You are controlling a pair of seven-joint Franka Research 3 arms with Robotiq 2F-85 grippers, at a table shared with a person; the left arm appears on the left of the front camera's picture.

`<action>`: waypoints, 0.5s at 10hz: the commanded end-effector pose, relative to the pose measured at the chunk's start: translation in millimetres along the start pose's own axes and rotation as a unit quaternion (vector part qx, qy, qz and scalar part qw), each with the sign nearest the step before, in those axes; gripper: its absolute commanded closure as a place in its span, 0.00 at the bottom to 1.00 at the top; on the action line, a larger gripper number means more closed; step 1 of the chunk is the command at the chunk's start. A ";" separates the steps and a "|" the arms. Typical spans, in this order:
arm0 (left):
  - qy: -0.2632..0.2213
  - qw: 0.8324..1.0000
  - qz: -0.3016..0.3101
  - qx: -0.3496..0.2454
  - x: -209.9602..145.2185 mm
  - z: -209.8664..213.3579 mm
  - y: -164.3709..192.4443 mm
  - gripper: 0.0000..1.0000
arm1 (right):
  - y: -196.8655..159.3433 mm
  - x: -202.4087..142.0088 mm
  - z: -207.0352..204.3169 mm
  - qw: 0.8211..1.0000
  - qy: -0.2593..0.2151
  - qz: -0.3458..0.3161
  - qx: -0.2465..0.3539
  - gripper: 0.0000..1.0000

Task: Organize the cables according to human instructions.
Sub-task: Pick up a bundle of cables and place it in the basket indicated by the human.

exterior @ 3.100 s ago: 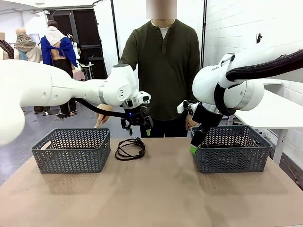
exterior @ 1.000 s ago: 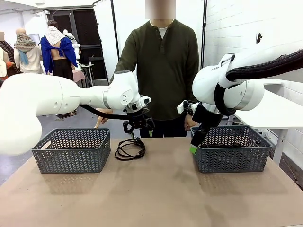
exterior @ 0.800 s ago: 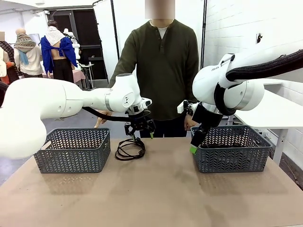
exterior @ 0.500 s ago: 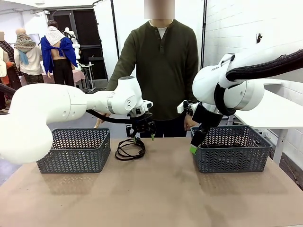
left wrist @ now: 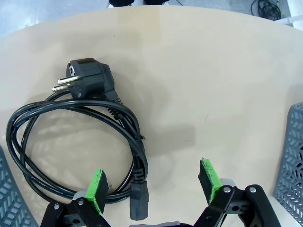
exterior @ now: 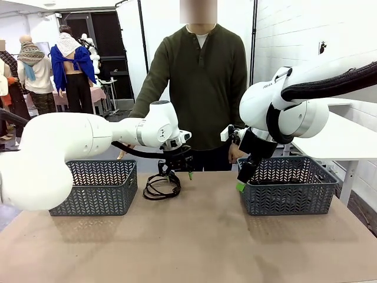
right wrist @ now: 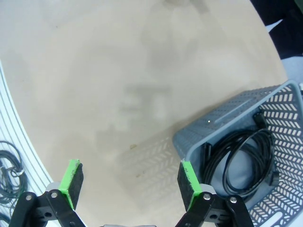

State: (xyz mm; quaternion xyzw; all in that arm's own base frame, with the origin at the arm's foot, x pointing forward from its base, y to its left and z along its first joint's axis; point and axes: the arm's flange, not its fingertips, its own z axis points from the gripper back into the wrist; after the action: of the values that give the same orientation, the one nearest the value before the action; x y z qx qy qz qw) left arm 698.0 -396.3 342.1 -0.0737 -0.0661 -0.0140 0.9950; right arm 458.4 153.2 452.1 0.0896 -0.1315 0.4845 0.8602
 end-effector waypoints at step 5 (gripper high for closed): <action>0.002 1.000 0.001 0.008 21.1 -9.5 -15.1 0.00 | -0.6 0.5 0.1 1.000 0.002 0.000 -0.004 0.00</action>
State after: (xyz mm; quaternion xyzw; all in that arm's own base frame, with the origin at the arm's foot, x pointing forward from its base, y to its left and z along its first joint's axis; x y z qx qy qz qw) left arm 700.7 -401.9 333.0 -0.0752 -0.0646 -0.0151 0.9950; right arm 458.4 153.2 452.1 0.0896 -0.1315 0.4845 0.8602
